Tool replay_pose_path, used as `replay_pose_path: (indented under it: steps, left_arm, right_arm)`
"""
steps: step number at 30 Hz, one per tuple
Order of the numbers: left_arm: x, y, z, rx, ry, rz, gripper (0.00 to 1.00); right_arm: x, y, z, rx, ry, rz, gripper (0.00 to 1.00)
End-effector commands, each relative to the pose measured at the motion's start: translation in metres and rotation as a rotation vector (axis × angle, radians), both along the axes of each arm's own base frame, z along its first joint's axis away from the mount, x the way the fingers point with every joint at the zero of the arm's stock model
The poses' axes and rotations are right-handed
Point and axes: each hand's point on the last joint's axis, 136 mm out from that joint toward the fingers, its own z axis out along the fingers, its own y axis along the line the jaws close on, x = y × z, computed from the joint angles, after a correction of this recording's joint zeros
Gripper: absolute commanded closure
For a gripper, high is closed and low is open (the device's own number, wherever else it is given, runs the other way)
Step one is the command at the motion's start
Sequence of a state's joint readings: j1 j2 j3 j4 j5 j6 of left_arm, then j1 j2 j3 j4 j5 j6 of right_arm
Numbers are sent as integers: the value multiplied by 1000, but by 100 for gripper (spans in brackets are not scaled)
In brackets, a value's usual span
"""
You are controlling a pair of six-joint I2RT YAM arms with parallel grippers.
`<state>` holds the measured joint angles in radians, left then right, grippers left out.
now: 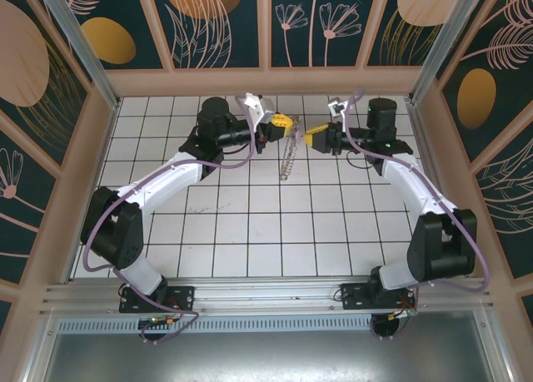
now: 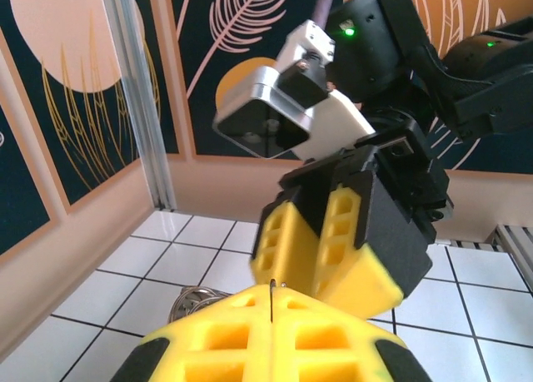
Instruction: Put the keys on the keyring
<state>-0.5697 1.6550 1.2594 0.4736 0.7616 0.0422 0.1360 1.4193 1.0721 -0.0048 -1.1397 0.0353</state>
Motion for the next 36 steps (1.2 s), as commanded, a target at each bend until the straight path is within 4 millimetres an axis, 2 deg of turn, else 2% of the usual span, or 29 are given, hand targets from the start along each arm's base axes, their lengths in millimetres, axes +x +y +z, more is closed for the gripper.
replay_pose_path:
  steps: [1, 6, 16, 19, 21, 24, 36]
  left_arm:
    - [-3, -2, 19, -72, -42, -15, 100]
    - [-4, -2, 27, -121, -25, -22, 100]
    - [-5, -4, 44, -244, 84, -65, 100]
    - [-8, -1, 55, -296, 107, -82, 100]
    - [-4, -4, 48, -317, 142, -93, 100]
    - [-7, -3, 53, -354, 158, -111, 100]
    - [-10, 0, 60, -416, 186, -151, 100]
  right_arm:
    - [-9, -13, 34, 50, -102, -65, 66]
    - [-11, -22, 64, 124, -169, -173, 59]
    - [-7, -19, 119, 354, -254, -253, 50]
    - [-6, -13, 126, 394, -255, -230, 50]
    - [-3, -8, 127, 399, -254, -219, 50]
    - [0, -1, 127, 404, -253, -206, 50]
    - [-1, 23, 115, 410, -226, -131, 55]
